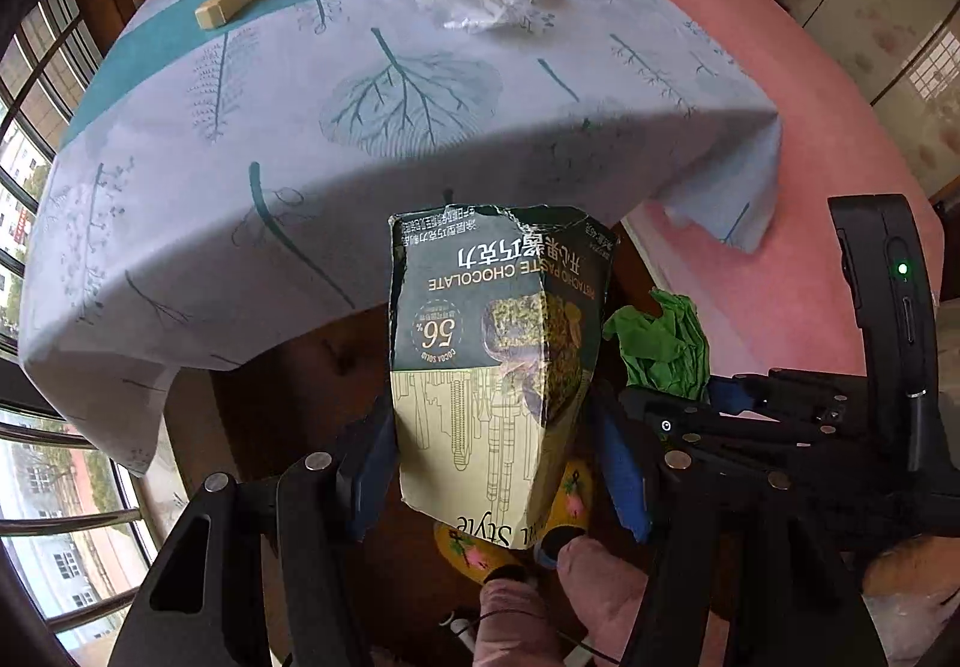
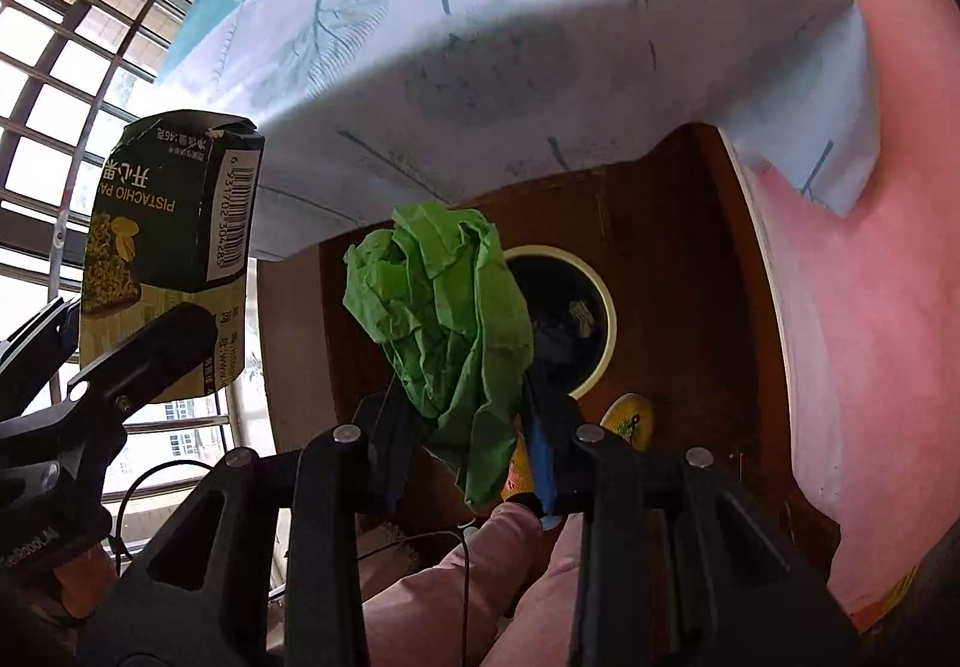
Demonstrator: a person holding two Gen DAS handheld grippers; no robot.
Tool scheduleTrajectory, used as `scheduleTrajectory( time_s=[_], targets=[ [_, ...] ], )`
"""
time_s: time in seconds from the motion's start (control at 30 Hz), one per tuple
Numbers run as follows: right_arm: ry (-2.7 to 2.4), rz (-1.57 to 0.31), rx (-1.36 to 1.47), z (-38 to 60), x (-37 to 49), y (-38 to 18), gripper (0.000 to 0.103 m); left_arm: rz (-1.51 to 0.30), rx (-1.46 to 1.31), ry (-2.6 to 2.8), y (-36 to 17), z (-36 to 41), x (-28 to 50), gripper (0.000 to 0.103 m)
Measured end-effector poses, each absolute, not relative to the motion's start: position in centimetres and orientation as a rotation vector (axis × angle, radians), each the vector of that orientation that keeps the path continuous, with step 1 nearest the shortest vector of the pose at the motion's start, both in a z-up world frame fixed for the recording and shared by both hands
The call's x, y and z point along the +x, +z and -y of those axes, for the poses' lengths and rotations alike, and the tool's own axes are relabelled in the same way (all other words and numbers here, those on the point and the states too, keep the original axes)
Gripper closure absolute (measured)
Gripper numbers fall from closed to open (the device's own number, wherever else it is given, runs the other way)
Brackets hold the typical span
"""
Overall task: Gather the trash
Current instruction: 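Carry the chocolate box and green glove over the bin and release them, then raise both open tools back toward the table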
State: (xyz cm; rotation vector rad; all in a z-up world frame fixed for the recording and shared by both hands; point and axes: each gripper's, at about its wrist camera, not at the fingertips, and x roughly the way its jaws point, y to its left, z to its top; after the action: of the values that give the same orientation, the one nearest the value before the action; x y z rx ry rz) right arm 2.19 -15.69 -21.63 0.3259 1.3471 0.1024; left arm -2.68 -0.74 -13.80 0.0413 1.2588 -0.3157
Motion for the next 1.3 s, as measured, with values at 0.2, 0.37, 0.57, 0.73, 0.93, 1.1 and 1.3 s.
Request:
scheduleTrajectory(
  time_s=[0.2,0.37,0.57,0.73,0.93,1.1,1.3],
  targets=[
    [0.076,-1.409,0.313,16.7,2.5,-31.9,0.074,-1.323,-0.007,-0.282,-24.2,1.6,-2.3,0.041],
    [0.069,-1.461,0.294,16.8,2.9,-40.2,0.074,-1.358,0.008,-0.265,-31.8,1.7,-1.9,0.039],
    [0.081,-1.493,0.284,16.4,3.5,-47.0,0.074,-1.390,0.041,-0.267,-37.6,1.8,-1.0,0.035],
    [0.111,-1.496,0.291,16.7,4.0,-49.3,0.063,-1.429,0.050,-0.246,-39.9,1.6,0.2,0.014],
    [0.101,-1.458,0.306,16.6,4.6,-48.2,0.043,-1.408,0.036,-0.245,-38.6,-0.3,1.0,0.007],
    [0.096,-1.449,0.319,16.6,5.3,-45.4,0.043,-1.358,0.046,-0.253,-35.2,-0.6,0.5,0.007],
    [0.083,-1.402,0.335,16.5,5.0,-39.7,0.042,-1.296,0.046,-0.249,-28.6,-0.9,0.4,0.007]
  ],
)
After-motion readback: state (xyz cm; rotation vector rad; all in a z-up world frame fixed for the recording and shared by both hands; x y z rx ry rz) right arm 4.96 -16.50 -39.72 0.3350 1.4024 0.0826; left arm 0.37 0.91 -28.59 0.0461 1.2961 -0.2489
